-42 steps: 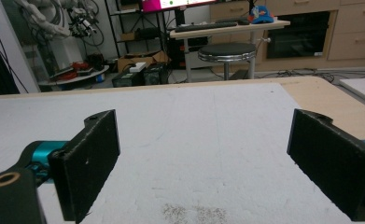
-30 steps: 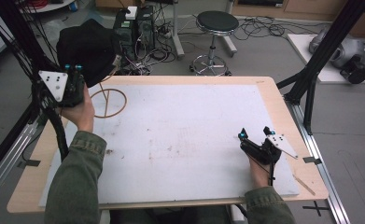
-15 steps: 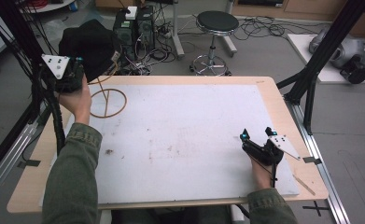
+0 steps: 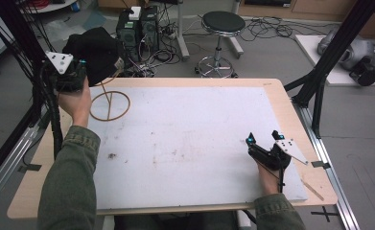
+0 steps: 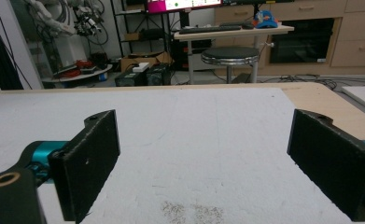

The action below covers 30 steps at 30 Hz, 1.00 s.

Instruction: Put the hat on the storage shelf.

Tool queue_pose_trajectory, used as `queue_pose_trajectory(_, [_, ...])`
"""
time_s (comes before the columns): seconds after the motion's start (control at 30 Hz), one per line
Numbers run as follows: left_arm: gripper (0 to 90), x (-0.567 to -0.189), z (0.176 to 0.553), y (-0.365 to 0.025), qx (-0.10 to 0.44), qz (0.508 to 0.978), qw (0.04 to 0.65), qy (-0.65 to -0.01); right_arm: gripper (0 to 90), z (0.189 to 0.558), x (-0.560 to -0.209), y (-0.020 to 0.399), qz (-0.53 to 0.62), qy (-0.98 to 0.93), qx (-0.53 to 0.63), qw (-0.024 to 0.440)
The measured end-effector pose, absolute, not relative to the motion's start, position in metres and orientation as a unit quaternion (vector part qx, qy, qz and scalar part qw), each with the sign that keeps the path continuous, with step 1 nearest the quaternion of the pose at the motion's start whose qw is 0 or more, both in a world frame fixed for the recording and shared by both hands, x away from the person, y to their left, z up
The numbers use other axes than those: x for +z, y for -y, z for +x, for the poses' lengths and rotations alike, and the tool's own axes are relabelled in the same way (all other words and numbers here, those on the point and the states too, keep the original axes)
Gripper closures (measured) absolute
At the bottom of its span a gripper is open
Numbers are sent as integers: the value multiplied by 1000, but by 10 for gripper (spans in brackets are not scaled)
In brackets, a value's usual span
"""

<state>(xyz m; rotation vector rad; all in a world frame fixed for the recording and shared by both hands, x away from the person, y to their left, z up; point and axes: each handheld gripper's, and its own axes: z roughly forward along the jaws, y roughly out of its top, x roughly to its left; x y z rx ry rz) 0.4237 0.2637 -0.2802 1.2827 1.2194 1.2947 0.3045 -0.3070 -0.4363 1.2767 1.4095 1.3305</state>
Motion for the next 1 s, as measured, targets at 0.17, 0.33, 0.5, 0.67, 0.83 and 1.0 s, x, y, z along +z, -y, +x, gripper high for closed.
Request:
queue_pose_trajectory(0.17, [875,-282,427,-262,519,524,455,-499,86,306,-437,307,502,-560,525,398])
queue_pose_trajectory(0.33, [875,-282,428,-264,518,528,448,-502,85,306,-437,306,503,-561,526,395])
queue_pose_trajectory(0.5, [875,-282,429,-264,513,537,447,-499,86,306,-437,306,501,-561,524,399])
queue_pose_trajectory(0.67, [872,-281,429,-266,506,537,450,-503,86,306,-436,306,500,-562,524,399])
queue_pose_trajectory(0.83, [797,-280,429,-264,507,539,450,-500,86,305,-436,306,502,-559,526,398])
queue_pose_trajectory(1.0, [758,-282,431,-259,504,544,447,-500,86,306,-436,307,498,-559,525,404])
